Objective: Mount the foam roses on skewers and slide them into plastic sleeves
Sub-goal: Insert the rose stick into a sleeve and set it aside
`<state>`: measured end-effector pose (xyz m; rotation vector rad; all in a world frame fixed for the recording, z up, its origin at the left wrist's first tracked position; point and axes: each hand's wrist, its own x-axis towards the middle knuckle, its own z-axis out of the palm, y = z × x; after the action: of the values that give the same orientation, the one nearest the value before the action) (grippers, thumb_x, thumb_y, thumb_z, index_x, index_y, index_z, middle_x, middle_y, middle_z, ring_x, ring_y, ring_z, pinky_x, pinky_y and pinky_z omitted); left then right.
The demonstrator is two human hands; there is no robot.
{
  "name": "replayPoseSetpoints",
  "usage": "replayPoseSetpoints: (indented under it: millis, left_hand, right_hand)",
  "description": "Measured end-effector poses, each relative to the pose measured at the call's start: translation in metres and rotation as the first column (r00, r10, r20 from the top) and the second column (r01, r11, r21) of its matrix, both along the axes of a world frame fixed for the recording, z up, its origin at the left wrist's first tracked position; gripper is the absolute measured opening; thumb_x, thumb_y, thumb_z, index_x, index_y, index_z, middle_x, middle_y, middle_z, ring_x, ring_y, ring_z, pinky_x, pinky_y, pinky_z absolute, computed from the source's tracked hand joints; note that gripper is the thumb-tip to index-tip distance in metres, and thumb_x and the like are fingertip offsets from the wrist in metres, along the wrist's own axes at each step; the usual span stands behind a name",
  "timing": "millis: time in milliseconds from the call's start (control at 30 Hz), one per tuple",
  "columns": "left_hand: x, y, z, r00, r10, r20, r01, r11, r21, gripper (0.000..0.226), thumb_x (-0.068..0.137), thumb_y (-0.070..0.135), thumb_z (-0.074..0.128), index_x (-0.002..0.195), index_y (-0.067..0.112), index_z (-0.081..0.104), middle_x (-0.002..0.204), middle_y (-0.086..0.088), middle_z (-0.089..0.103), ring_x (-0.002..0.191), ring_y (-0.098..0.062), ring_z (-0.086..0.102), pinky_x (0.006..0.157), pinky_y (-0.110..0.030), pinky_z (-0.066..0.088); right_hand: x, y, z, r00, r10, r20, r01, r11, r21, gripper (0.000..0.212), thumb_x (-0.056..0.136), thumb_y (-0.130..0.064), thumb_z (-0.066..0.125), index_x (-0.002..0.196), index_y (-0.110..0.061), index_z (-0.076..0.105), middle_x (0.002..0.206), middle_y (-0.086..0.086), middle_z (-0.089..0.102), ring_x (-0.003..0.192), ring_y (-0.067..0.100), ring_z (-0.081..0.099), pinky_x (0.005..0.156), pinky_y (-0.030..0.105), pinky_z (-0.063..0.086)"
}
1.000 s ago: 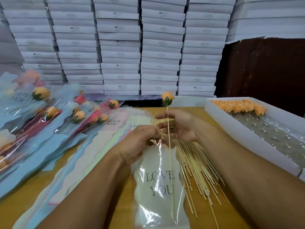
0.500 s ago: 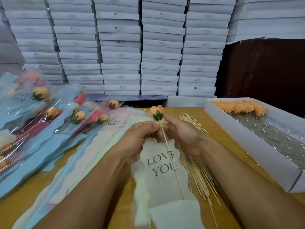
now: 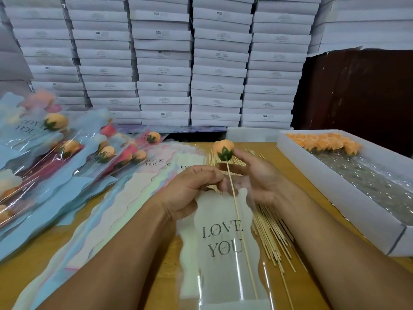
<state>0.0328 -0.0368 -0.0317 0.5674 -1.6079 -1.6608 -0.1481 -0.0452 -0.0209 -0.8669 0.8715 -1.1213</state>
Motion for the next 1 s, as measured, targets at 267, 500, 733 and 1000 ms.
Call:
replayPoseSetpoints:
  millis: [267,500,733,1000]
  left_hand:
    - [-0.0035,-0.0005,-0.0025,0.992,0.081,0.092,-0.075,0.995,-0.062,0.019,0.083,0.017,0.057,0.074,0.004,0.066,0.089,-0.021,0.063,0.071,-0.018,0.057,0.066,-0.021,0.047]
    - [-0.0063,0.0035,-0.0028,0.993,0.010,0.115,-0.005,0.999,-0.044,0.017,0.082,0.015,0.059,0.069,0.012,0.069,0.084,-0.022,0.064,0.078,-0.026,0.062,0.070,-0.026,0.047]
    - [-0.0066,0.0050,-0.0021,0.992,0.021,0.121,-0.009,0.995,-0.103,0.016,0.085,0.017,0.057,0.081,0.006,0.068,0.086,-0.012,0.064,0.087,-0.018,0.060,0.083,-0.023,0.047]
    - [-0.0076,0.0035,0.0003,0.970,0.184,0.157,-0.150,0.967,-0.205,0.020,0.089,0.018,0.060,0.072,0.018,0.069,0.085,-0.001,0.062,0.088,-0.013,0.055,0.085,-0.020,0.042]
  right_hand:
    - [-0.0027,0.0014,-0.0011,0.980,-0.048,-0.195,0.017,0.987,-0.157,0.033,0.094,-0.032,0.065,0.126,-0.022,0.067,0.091,0.009,0.068,0.072,0.026,0.066,0.062,0.038,0.053]
    - [-0.0009,0.0064,-0.0029,0.949,0.085,-0.302,-0.149,0.970,-0.194,0.021,0.102,-0.028,0.058,0.104,-0.012,0.072,0.074,0.007,0.069,0.061,0.029,0.065,0.047,0.035,0.051]
    - [-0.0072,0.0007,-0.0047,0.959,0.004,-0.282,-0.058,0.982,-0.182,0.017,0.096,-0.017,0.064,0.084,-0.013,0.075,0.079,0.008,0.068,0.069,0.024,0.066,0.055,0.036,0.053]
    - [-0.0100,-0.0001,-0.0039,0.952,-0.062,-0.300,0.011,0.985,-0.170,0.010,0.094,-0.012,0.066,0.087,-0.010,0.073,0.086,0.013,0.069,0.075,0.029,0.068,0.070,0.038,0.052]
